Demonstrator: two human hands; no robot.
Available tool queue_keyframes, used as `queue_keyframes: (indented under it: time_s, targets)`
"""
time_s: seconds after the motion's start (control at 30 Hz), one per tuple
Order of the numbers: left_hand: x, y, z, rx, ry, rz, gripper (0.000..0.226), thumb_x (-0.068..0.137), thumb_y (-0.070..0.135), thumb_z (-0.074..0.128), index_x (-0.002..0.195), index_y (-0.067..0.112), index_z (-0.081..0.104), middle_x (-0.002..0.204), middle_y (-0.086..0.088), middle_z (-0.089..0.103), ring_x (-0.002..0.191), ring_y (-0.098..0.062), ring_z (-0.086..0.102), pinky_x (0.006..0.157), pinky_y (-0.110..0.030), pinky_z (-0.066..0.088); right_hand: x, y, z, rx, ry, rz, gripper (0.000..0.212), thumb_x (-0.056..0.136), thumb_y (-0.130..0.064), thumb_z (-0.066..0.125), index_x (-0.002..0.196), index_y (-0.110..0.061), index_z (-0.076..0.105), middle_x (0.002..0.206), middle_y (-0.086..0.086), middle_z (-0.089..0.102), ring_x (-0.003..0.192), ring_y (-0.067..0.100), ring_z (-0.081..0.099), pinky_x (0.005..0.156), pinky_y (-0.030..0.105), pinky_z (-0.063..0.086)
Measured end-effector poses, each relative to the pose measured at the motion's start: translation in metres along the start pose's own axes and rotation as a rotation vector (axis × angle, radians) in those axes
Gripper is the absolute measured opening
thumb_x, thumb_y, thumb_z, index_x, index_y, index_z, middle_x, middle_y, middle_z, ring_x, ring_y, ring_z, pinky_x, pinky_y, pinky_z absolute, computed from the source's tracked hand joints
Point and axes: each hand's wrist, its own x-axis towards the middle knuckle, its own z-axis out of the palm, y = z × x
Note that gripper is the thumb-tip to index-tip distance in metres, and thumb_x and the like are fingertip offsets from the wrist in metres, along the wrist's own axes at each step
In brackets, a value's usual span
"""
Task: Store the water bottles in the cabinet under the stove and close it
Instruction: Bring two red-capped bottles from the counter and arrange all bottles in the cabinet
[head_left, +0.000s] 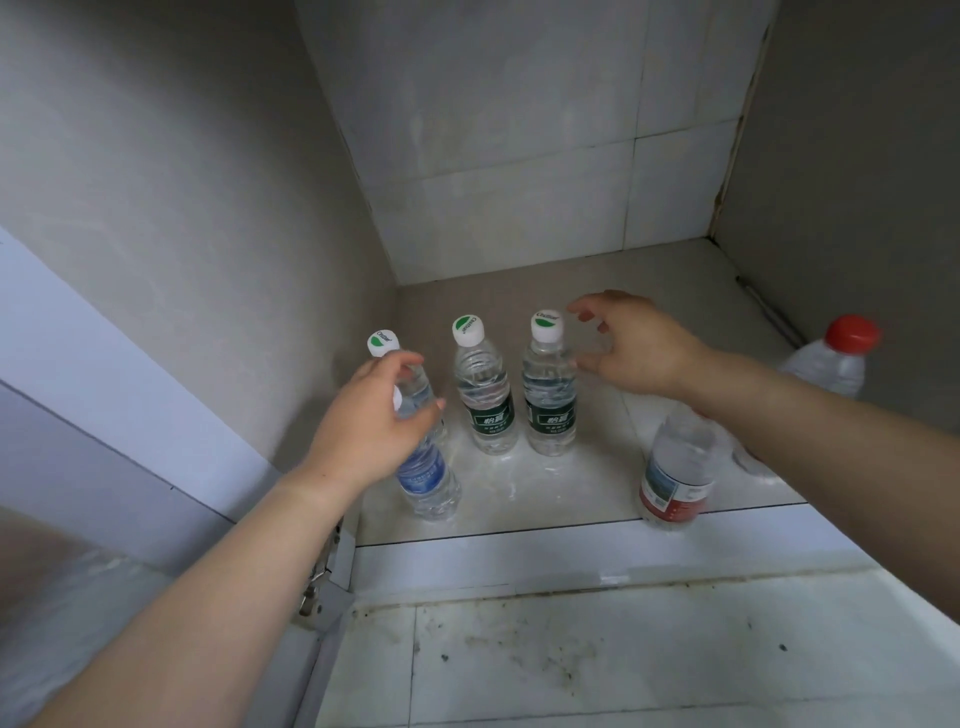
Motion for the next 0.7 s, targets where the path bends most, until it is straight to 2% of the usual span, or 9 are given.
queue_keyframes:
  time_s: [0.1, 0.17, 0.3, 0.4, 0.53, 0.6, 0.7]
  targets:
    - [0.011, 0.006, 0.001, 0.076, -0.033, -0.034, 0.043, 0.081, 0.035, 0.065, 0.12, 0.021, 0.054, 0.121, -0.004, 0.057, 0.111, -0.02, 0.053, 0.084, -0.027, 0.038, -0.026, 0.012, -0.018, -0.116, -0.132, 0.013, 0.049, 0.082, -0.03, 0.066, 0.127, -0.016, 0.052, 0.126, 0.006, 0.055, 0.11, 0.019, 0.053, 0.081, 0.02, 0.034]
    - [0.012, 0.004, 0.003, 0.104, -0.052, -0.055, 0.036, 0.082, 0.026, 0.065, 0.117, 0.018, 0.058, 0.12, -0.007, 0.058, 0.11, -0.023, 0.053, 0.082, -0.026, 0.036, -0.042, 0.023, -0.027, -0.167, -0.224, 0.043, 0.047, 0.083, -0.034, 0.065, 0.125, -0.018, 0.053, 0.126, 0.002, 0.055, 0.105, 0.015, 0.053, 0.08, 0.02, 0.035]
    - [0.004, -0.006, 0.004, 0.116, -0.052, -0.077, 0.034, 0.079, 0.013, 0.066, 0.112, 0.018, 0.063, 0.12, -0.011, 0.058, 0.108, -0.027, 0.055, 0.088, -0.031, 0.04, -0.066, 0.034, -0.037, -0.172, -0.34, 0.084, 0.041, 0.081, -0.038, 0.066, 0.117, -0.019, 0.057, 0.116, 0.0, 0.06, 0.097, 0.014, 0.055, 0.082, 0.025, 0.044]
    - [0.004, -0.01, -0.001, 0.091, -0.059, -0.089, 0.034, 0.075, 0.015, 0.07, 0.108, 0.021, 0.063, 0.116, -0.008, 0.061, 0.104, -0.026, 0.057, 0.087, -0.031, 0.042, -0.072, 0.037, -0.04, -0.206, -0.315, 0.082, 0.042, 0.074, -0.033, 0.074, 0.111, -0.023, 0.059, 0.111, -0.003, 0.06, 0.101, 0.017, 0.055, 0.084, 0.026, 0.044]
    - [0.002, -0.01, -0.009, 0.036, -0.037, -0.151, 0.033, 0.072, 0.02, 0.076, 0.102, 0.023, 0.063, 0.098, 0.0, 0.064, 0.09, -0.021, 0.057, 0.075, -0.027, 0.039, -0.072, 0.032, -0.041, -0.143, -0.243, 0.048, 0.036, 0.068, -0.028, 0.08, 0.1, -0.023, 0.065, 0.1, -0.007, 0.063, 0.091, 0.012, 0.056, 0.077, 0.023, 0.04]
    - [-0.002, -0.008, -0.009, 0.042, 0.016, -0.16, 0.031, 0.072, 0.024, 0.077, 0.099, 0.022, 0.064, 0.092, -0.003, 0.065, 0.086, -0.024, 0.059, 0.071, -0.026, 0.038, -0.068, 0.023, -0.037, -0.122, -0.214, 0.003, 0.037, 0.068, -0.028, 0.08, 0.101, -0.022, 0.065, 0.097, -0.008, 0.062, 0.088, 0.01, 0.054, 0.076, 0.021, 0.038]
    - [-0.003, -0.006, -0.005, 0.195, 0.09, -0.151, 0.026, 0.075, 0.034, 0.073, 0.095, 0.021, 0.062, 0.093, -0.01, 0.068, 0.087, -0.033, 0.061, 0.066, -0.029, 0.04, -0.058, 0.005, -0.032, -0.053, -0.154, -0.01, 0.04, 0.067, -0.027, 0.082, 0.103, -0.022, 0.065, 0.093, -0.008, 0.061, 0.085, 0.01, 0.055, 0.075, 0.021, 0.039]
